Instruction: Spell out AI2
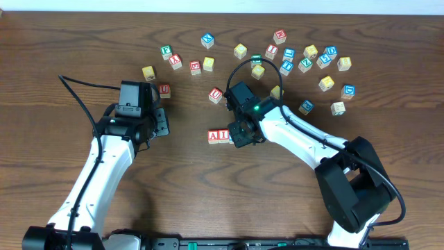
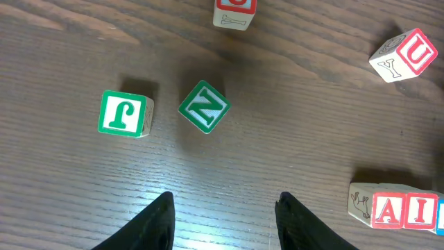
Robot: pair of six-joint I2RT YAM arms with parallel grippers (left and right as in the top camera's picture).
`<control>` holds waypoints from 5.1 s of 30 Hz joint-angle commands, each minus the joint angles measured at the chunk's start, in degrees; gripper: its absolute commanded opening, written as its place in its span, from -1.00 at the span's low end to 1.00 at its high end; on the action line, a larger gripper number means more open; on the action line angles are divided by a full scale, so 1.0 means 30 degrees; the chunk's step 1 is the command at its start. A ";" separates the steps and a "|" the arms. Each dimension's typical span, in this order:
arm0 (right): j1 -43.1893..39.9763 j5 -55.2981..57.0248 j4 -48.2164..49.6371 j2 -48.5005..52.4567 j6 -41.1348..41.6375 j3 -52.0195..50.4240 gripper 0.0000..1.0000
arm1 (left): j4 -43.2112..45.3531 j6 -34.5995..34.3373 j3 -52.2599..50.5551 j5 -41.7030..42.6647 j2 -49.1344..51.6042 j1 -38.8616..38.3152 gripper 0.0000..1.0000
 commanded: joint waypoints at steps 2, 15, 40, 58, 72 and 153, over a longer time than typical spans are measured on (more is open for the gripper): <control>-0.0080 0.1464 0.0284 0.0022 0.0226 -0.0095 -0.95 | -0.0051 0.0335 0.0131 -0.0255 -0.0211 0.0066 -0.07; -0.0262 0.1450 0.2645 0.0022 0.0233 -0.0073 -0.95 | -0.0051 0.0335 0.0131 -0.0685 -0.0211 0.0066 -0.06; 0.0102 -0.0117 0.4415 0.0022 0.0226 -0.0066 -0.98 | -0.0058 0.0321 0.0131 -0.0678 -0.0211 0.0066 -0.07; 0.2193 -0.0634 0.4197 0.0022 0.0255 -0.0066 -0.98 | -0.0080 0.0321 0.0131 -0.0678 -0.0211 0.0066 -0.06; 0.2084 -0.0576 0.4014 0.0022 0.0444 -0.0066 -0.98 | -0.0262 0.0328 0.0131 -0.0678 -0.0211 0.0066 -0.07; 0.1778 0.0852 0.5697 0.1173 0.0954 -0.0073 -0.98 | -0.0350 0.0321 0.0117 -0.0670 -0.0138 0.0066 -0.07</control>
